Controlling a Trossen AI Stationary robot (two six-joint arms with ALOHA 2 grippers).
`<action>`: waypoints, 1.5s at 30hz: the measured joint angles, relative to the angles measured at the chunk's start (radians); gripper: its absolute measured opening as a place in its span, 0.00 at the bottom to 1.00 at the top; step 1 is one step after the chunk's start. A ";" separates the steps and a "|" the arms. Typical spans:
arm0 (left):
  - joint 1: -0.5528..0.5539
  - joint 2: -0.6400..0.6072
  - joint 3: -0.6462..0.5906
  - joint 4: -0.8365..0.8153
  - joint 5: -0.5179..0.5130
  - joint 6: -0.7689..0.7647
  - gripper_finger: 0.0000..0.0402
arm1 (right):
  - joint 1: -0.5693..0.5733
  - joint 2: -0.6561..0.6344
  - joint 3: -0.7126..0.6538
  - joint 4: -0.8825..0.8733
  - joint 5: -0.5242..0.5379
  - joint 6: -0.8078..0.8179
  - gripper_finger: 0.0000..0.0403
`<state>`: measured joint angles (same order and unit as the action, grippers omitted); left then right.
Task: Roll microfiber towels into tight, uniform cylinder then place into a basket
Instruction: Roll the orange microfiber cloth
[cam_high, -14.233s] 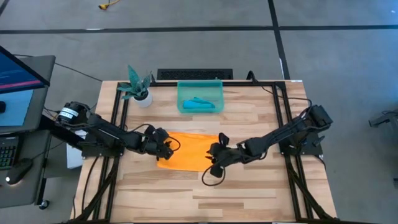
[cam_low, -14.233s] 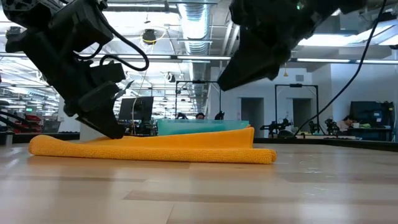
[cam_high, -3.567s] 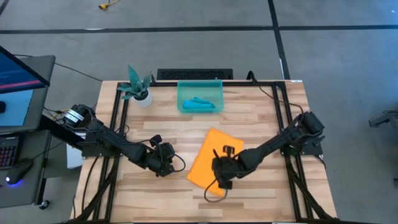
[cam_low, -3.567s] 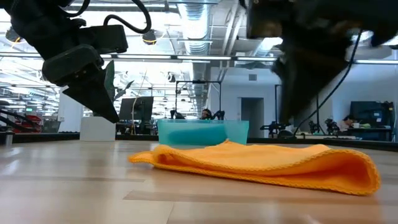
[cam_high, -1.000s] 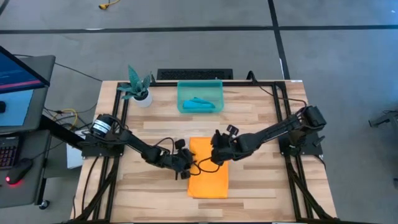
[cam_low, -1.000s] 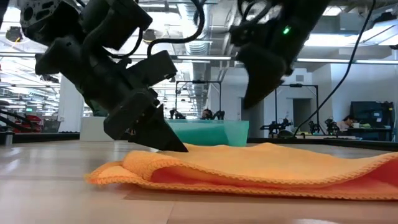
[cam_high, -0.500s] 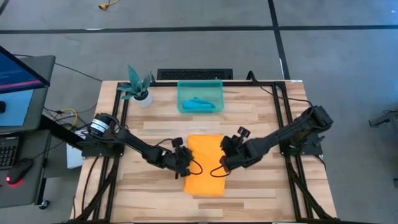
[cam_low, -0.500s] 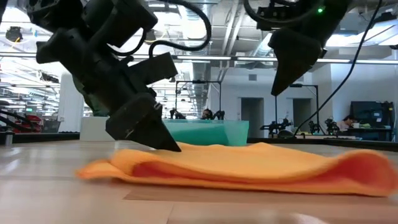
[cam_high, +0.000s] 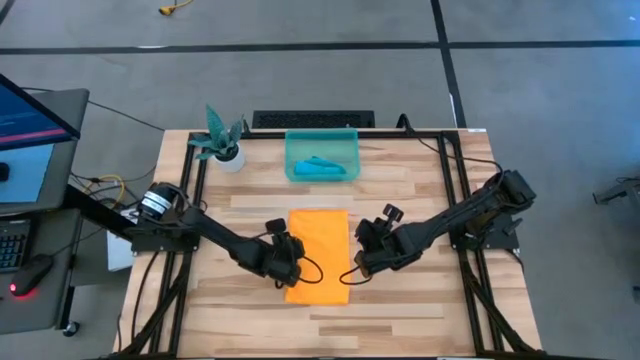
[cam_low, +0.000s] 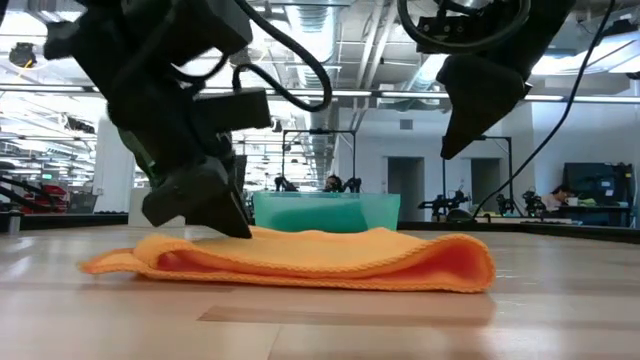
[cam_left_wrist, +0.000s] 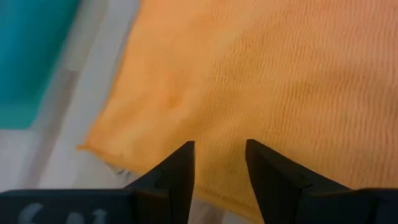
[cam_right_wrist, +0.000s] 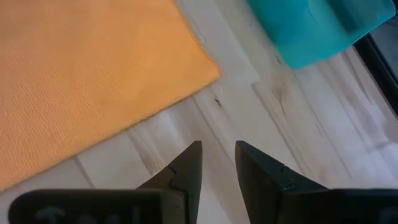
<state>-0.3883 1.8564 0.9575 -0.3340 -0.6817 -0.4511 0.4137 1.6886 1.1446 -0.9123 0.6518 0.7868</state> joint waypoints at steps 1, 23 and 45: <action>-0.008 -0.005 0.006 -0.023 -0.015 -0.001 0.34 | 0.003 0.000 0.000 0.000 0.000 0.000 0.30; -0.418 -0.049 0.370 -0.445 -0.160 0.029 0.34 | 0.223 0.001 0.046 0.316 -0.044 -0.474 0.30; -0.524 0.011 0.445 -0.266 -0.191 0.261 0.34 | 0.403 0.001 0.143 0.565 -0.027 -0.821 0.30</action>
<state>-0.9127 1.8675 1.4020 -0.5996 -0.8730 -0.1902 0.8170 1.6895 1.2874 -0.3476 0.6249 -0.0345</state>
